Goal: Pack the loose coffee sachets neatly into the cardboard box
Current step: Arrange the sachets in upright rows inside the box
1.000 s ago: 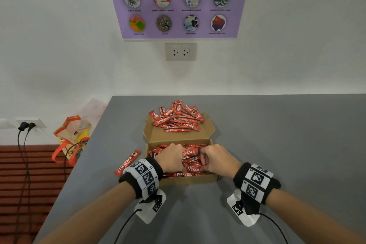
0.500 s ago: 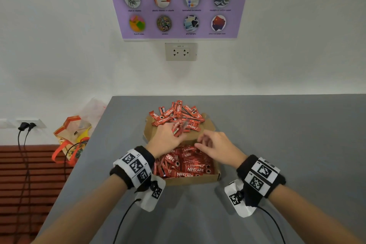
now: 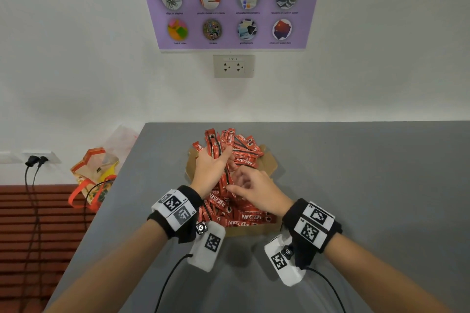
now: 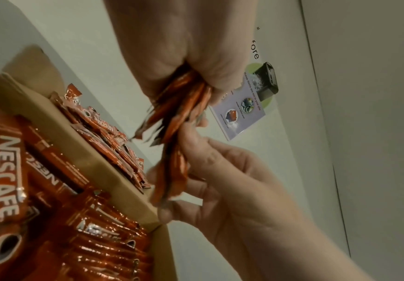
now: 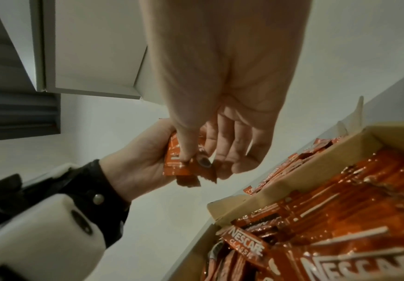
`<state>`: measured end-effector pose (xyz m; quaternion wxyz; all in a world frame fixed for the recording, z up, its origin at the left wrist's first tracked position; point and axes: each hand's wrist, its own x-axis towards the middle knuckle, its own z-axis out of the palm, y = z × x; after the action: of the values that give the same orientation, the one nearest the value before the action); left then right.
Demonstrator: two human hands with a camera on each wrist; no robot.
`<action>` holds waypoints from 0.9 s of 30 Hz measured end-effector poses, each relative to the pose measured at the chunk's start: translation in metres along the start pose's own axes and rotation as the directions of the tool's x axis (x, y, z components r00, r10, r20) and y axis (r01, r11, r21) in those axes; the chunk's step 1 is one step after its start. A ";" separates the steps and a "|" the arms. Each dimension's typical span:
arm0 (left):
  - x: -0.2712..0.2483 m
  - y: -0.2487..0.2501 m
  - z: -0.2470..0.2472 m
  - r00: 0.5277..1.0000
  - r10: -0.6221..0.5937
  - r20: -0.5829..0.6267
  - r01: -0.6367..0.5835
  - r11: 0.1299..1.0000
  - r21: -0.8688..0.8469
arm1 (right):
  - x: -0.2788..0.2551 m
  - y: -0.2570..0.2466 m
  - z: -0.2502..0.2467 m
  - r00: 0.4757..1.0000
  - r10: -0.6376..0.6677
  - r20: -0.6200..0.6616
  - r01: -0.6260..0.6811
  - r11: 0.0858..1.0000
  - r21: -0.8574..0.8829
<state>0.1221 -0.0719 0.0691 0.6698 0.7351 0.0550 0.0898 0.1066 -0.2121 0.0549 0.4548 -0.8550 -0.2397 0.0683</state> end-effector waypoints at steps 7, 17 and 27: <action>0.011 -0.001 -0.015 0.996 0.030 -0.081 -0.025 0.998 0.053 | -0.005 0.014 -0.004 0.994 0.053 0.094 -0.040 0.990 -0.138; -0.006 0.003 -0.025 0.929 -0.108 0.354 -0.025 0.937 0.350 | -0.010 0.021 -0.016 0.996 0.066 -0.054 -0.077 0.969 -0.234; -0.011 0.005 -0.029 0.908 -0.097 0.407 -0.049 0.942 0.333 | -0.014 0.015 -0.034 0.983 0.062 0.170 -0.062 0.998 -0.006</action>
<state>0.1052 -0.0459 0.0763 0.5317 0.8397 -0.0658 -0.0887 0.1109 -0.2506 0.0609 0.4300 -0.8533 -0.2509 0.1551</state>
